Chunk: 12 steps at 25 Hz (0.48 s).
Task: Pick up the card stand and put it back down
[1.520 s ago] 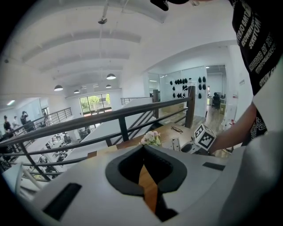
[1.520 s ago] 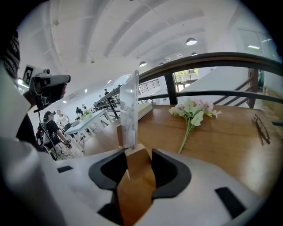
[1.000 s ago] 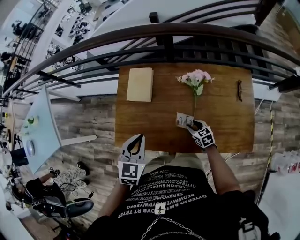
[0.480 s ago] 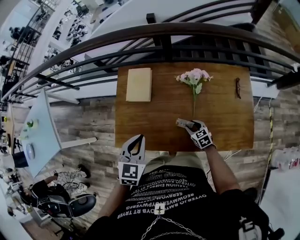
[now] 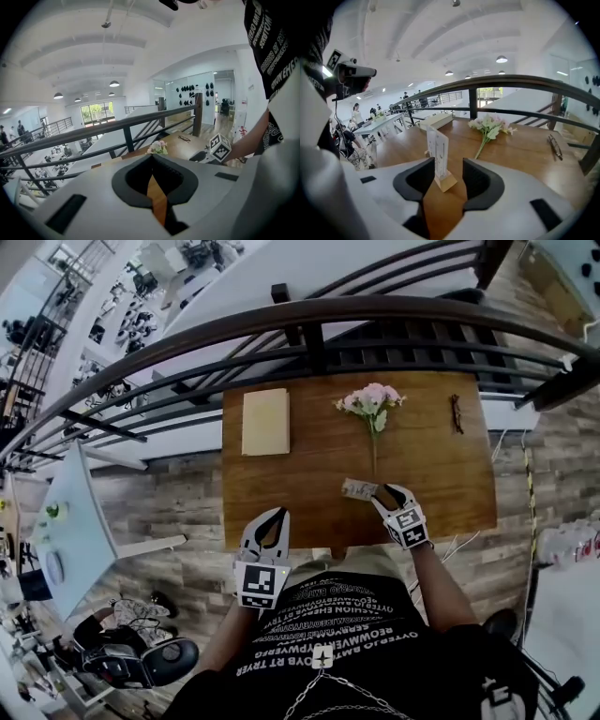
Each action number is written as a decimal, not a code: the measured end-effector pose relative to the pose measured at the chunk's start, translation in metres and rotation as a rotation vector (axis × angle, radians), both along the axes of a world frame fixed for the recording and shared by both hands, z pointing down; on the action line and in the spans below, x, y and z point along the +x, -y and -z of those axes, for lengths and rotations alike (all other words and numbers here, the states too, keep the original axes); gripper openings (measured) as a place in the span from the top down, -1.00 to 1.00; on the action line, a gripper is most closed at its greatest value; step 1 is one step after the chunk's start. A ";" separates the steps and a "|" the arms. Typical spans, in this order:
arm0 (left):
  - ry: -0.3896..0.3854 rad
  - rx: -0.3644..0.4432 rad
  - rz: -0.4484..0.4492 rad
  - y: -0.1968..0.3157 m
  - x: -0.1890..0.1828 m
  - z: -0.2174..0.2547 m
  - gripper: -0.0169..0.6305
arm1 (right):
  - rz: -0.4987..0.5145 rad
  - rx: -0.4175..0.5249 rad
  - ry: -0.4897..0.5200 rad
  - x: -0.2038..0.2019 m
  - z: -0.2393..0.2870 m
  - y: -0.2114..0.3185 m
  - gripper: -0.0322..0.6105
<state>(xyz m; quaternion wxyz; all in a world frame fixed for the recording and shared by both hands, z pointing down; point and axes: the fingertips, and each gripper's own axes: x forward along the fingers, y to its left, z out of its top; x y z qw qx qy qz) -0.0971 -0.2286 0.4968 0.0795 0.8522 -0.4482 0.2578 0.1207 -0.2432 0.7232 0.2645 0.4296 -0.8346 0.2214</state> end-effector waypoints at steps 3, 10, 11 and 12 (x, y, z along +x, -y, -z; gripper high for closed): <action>-0.017 0.035 -0.015 0.006 0.004 0.009 0.89 | -0.075 0.061 -0.008 0.020 0.034 -0.003 0.53; -0.121 0.130 -0.036 0.026 -0.001 0.055 0.89 | -0.179 0.231 0.050 0.031 0.143 -0.006 0.86; -0.117 0.157 -0.039 0.029 -0.002 0.065 0.89 | -0.174 0.255 0.062 0.028 0.160 -0.006 0.86; -0.114 0.185 -0.044 0.032 -0.002 0.076 0.89 | -0.169 0.278 0.071 0.023 0.177 -0.006 0.86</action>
